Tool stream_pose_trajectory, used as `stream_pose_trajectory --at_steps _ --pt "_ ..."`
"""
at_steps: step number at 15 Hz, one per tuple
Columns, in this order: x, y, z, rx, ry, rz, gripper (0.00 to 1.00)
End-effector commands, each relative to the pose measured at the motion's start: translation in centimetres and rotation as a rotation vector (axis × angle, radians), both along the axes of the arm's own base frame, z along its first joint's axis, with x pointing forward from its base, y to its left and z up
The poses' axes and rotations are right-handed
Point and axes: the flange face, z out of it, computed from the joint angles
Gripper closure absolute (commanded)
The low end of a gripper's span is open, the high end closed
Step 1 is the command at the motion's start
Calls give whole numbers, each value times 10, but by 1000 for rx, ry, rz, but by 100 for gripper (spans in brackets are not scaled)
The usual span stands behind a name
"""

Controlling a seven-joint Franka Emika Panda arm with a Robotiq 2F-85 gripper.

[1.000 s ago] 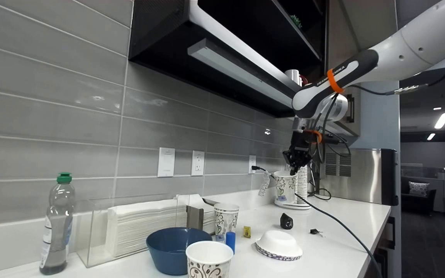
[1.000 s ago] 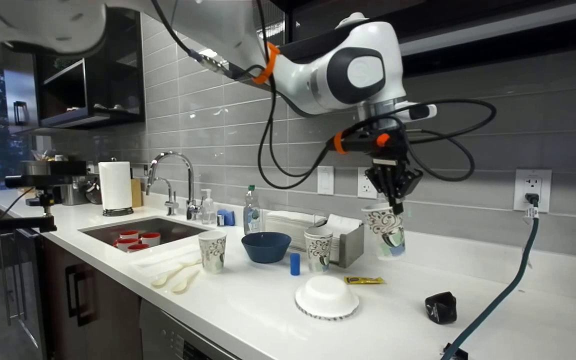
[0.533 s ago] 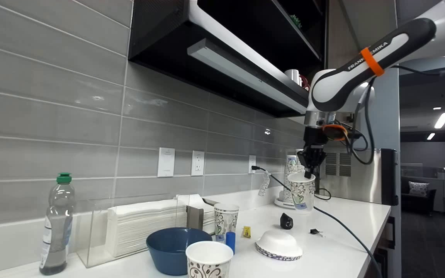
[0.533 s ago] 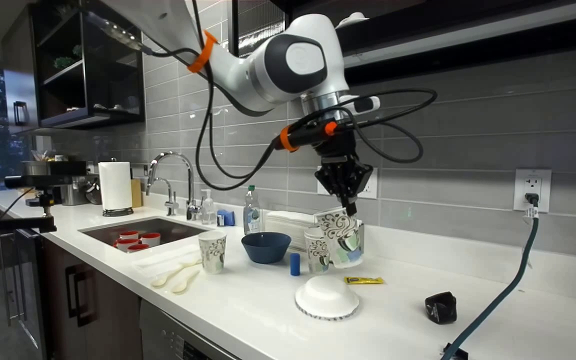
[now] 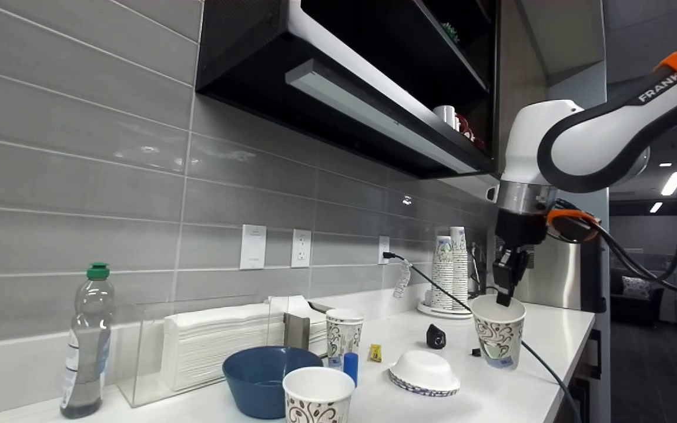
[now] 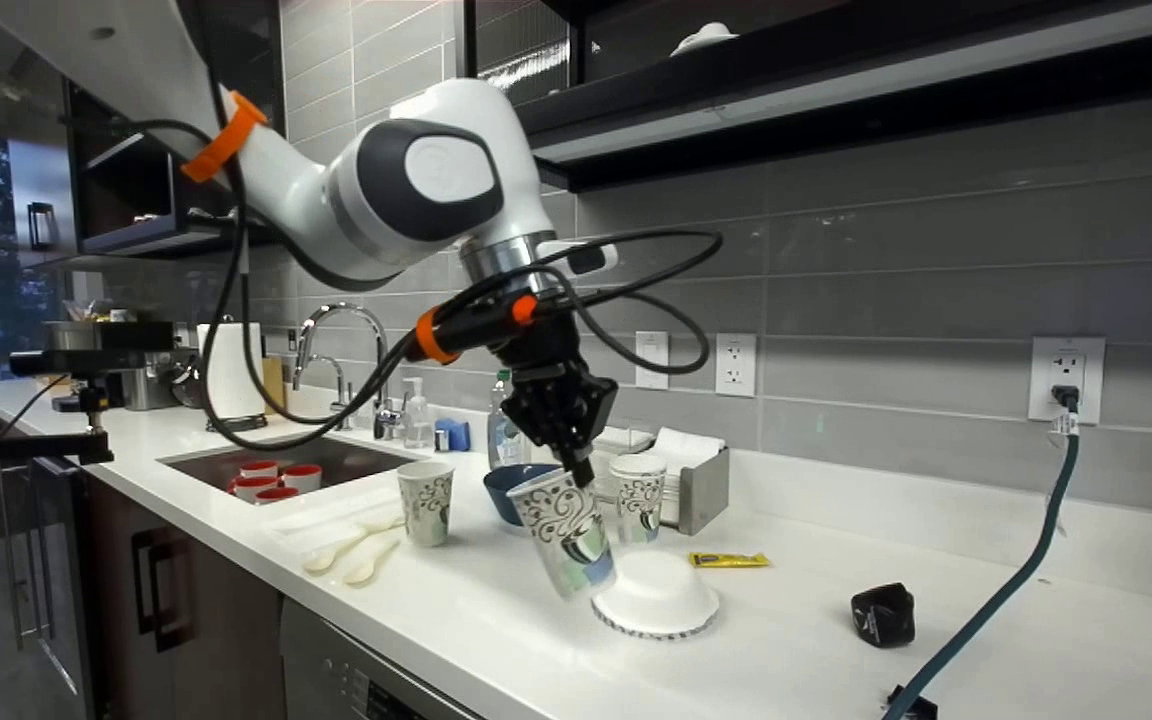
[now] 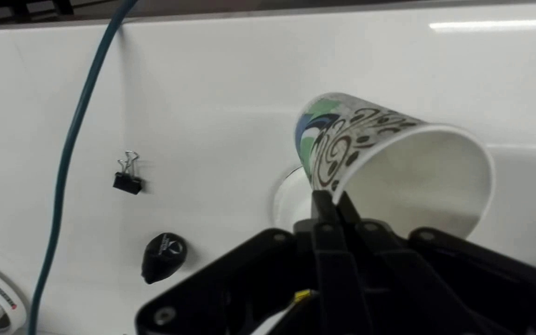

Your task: Pour the contents in the coffee cup on the right into the coffee cup on the left.

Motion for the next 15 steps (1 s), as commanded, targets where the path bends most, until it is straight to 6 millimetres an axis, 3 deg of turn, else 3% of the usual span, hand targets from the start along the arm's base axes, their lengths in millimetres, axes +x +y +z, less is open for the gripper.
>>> stream_pose_trajectory --at_steps 1,4,5,10,12,15 --pt "-7 9 -4 -1 4 15 96" --pt "-15 13 -4 -3 -1 21 99" --pt "-10 26 -13 -50 23 49 99" --pt "13 143 -30 -150 55 290 99" --pt "27 174 -17 -167 33 326 99" --pt "47 198 15 -263 -8 310 99"
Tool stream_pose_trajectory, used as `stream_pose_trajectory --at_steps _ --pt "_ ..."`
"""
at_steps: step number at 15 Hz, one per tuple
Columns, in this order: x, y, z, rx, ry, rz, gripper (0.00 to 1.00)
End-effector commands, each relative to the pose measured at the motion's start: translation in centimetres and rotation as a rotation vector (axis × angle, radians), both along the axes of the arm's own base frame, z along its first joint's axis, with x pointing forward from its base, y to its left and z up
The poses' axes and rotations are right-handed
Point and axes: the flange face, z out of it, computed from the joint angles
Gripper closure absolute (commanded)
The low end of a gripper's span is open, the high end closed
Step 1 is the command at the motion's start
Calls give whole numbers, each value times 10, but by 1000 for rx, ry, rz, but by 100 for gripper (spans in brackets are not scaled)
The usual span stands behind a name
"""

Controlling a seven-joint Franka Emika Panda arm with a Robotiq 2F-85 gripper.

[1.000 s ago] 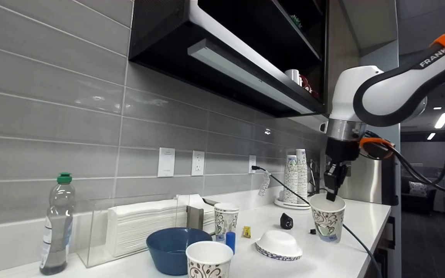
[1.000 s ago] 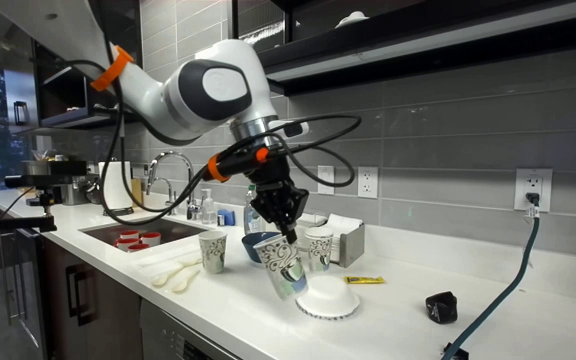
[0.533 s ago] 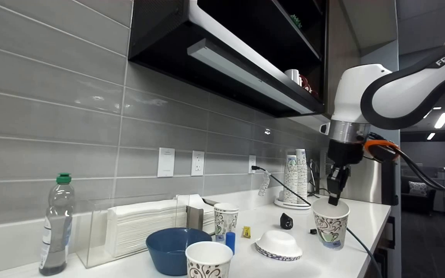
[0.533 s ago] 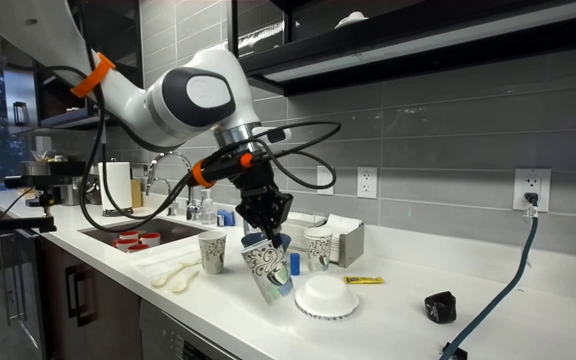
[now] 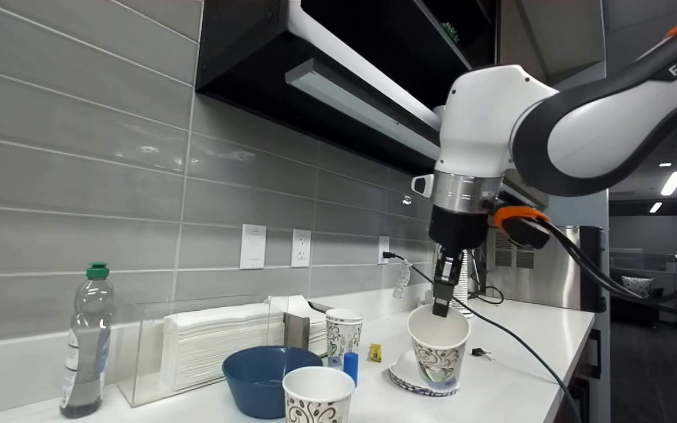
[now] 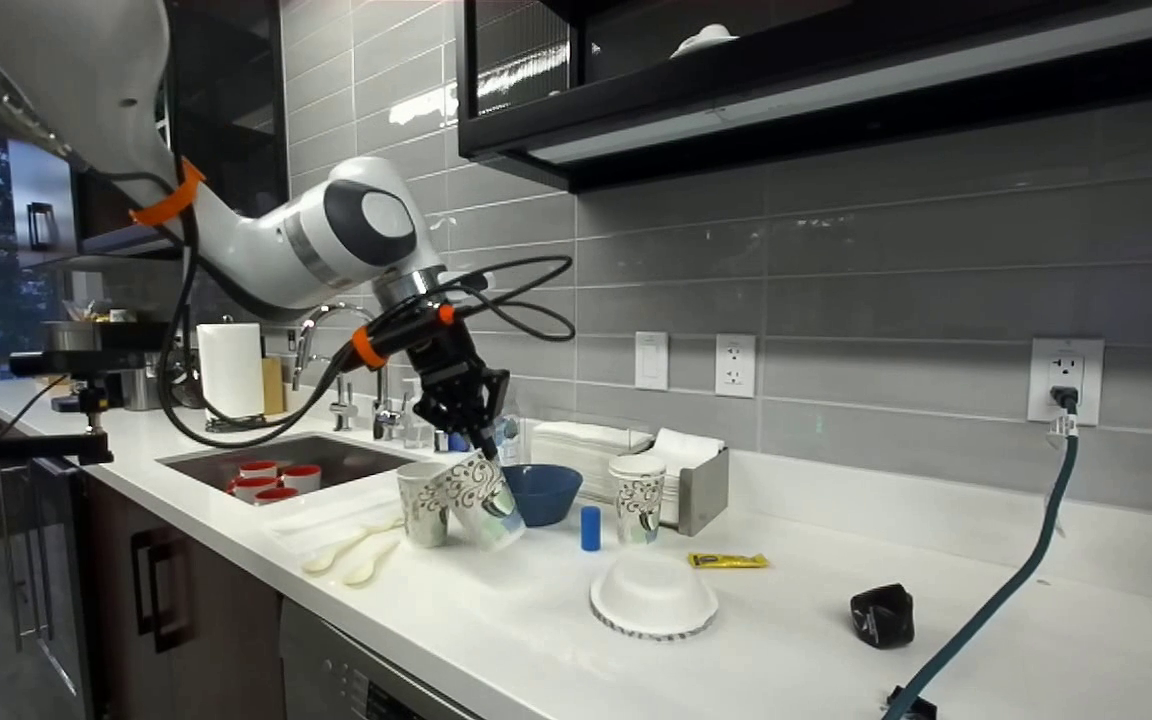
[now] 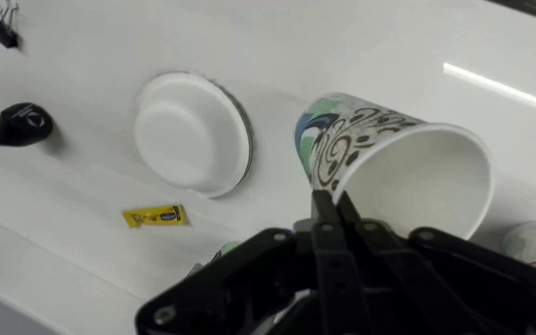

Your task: Pour the contents in the coffee cup on the right into the coffee cup on the left.

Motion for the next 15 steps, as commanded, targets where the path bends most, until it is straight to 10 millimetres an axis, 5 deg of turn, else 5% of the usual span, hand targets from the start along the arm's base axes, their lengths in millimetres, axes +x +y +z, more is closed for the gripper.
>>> stream_pose_trajectory --at_steps 1,3,6,7,11,15 --pt "29 20 42 -148 -65 -27 99" --pt "26 42 48 -252 -102 -1 99" --pt "13 85 26 -344 -128 110 99" --pt "13 66 39 -291 -111 80 96" --pt "9 88 23 -319 -116 117 99" --pt "-1 132 11 -540 -175 88 99"
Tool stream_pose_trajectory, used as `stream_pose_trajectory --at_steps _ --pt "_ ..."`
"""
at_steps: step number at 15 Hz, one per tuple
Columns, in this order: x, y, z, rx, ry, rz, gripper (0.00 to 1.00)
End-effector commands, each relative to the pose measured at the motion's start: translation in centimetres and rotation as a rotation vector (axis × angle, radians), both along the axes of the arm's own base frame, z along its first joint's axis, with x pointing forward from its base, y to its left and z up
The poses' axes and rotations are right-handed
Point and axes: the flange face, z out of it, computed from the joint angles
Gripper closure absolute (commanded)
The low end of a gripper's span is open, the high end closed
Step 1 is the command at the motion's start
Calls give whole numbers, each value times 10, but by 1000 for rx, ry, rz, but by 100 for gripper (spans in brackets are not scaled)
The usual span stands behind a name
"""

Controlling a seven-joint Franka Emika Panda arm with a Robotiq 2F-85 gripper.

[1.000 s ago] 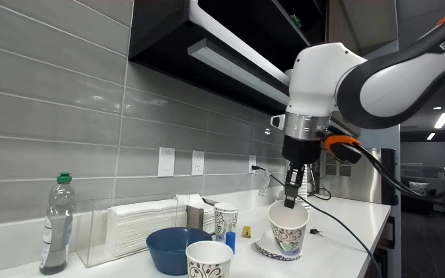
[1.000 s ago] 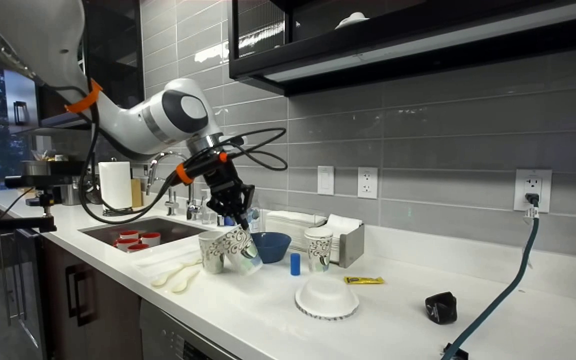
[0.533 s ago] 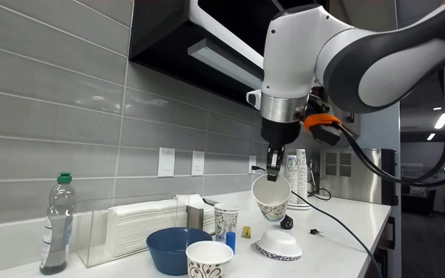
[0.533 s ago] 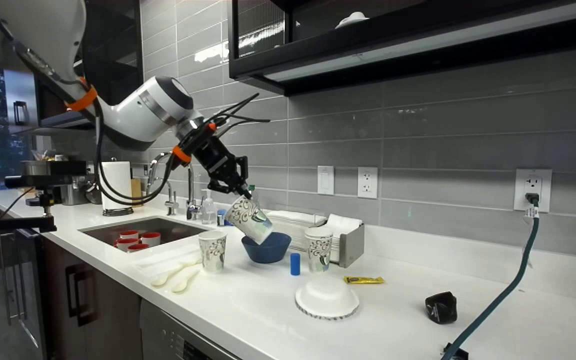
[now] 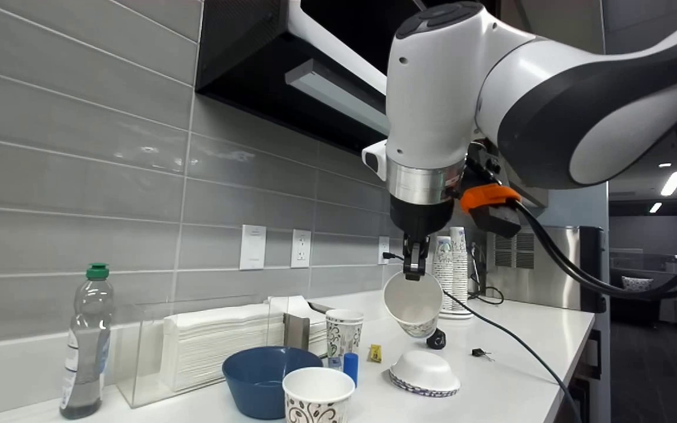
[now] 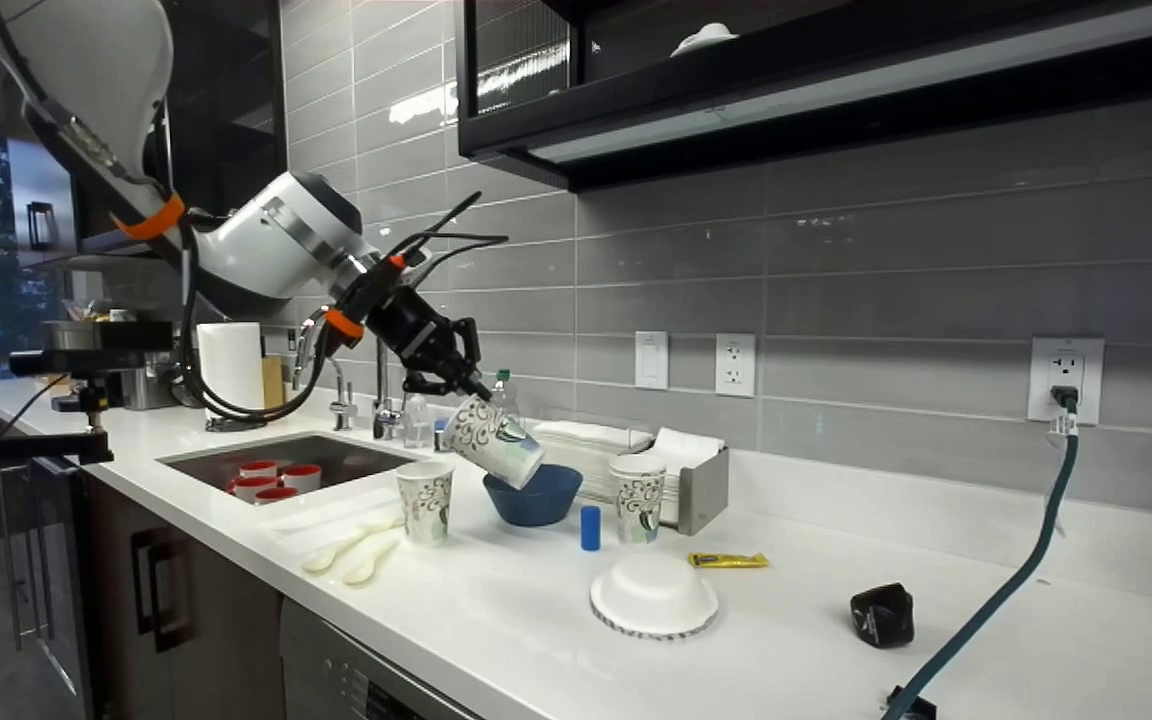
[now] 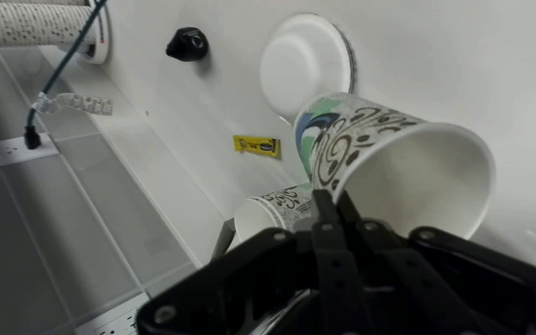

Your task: Pour the contents in the coffee cup on the right into the coffee cup on the left.

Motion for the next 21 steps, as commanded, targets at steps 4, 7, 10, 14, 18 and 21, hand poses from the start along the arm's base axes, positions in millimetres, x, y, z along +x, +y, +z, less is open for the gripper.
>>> stream_pose_trajectory --at_steps 4,7,10,14,18,21 --pt "-12 83 -23 -156 10 17 99" --pt "8 102 -18 -167 62 4 99" --pt "28 95 -2 -276 112 -119 99" --pt "28 98 8 -230 122 -74 96" --pt "28 109 3 -317 121 -122 99" --pt "15 131 -13 -454 135 -162 99"
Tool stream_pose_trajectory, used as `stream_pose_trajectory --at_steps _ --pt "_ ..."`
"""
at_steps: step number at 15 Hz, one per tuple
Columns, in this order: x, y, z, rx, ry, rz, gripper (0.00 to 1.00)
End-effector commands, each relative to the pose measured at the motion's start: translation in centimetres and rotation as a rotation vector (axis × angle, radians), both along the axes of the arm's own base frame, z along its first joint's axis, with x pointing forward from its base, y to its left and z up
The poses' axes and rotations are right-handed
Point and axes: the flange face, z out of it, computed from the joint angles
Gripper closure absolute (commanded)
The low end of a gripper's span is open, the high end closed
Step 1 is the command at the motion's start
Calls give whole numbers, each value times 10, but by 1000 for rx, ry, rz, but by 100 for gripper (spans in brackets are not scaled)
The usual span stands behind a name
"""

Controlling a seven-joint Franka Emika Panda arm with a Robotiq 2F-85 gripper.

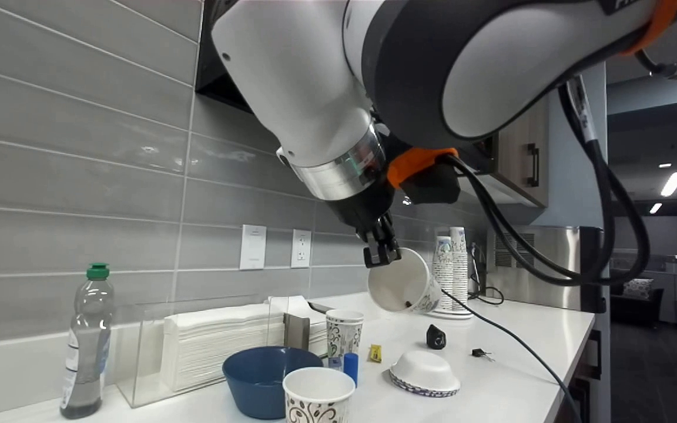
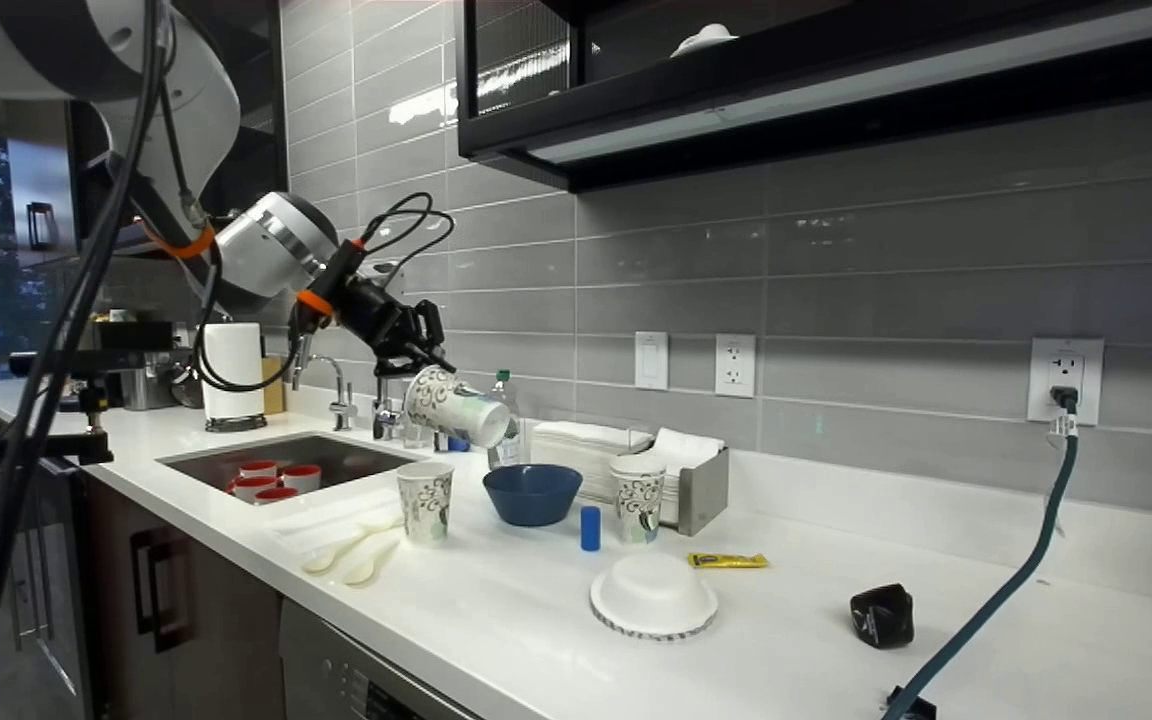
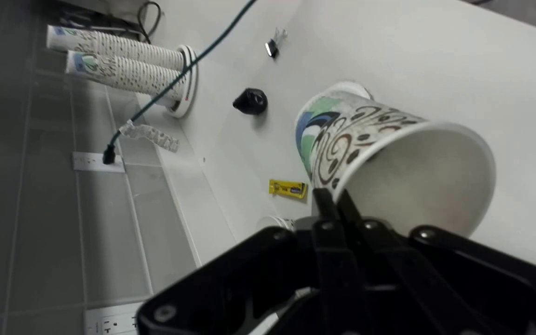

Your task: Pour the contents in the coffee cup on the right into the coffee cup on the left.

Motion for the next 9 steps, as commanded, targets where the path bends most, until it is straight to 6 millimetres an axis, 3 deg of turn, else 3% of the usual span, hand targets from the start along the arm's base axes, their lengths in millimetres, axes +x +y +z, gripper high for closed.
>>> stream_pose_trajectory --at_steps 1,4,9 --pt "-7 33 -18 -145 7 -26 99" --pt "-7 53 -29 -180 31 4 99" --pt "43 51 -11 -27 5 11 99"
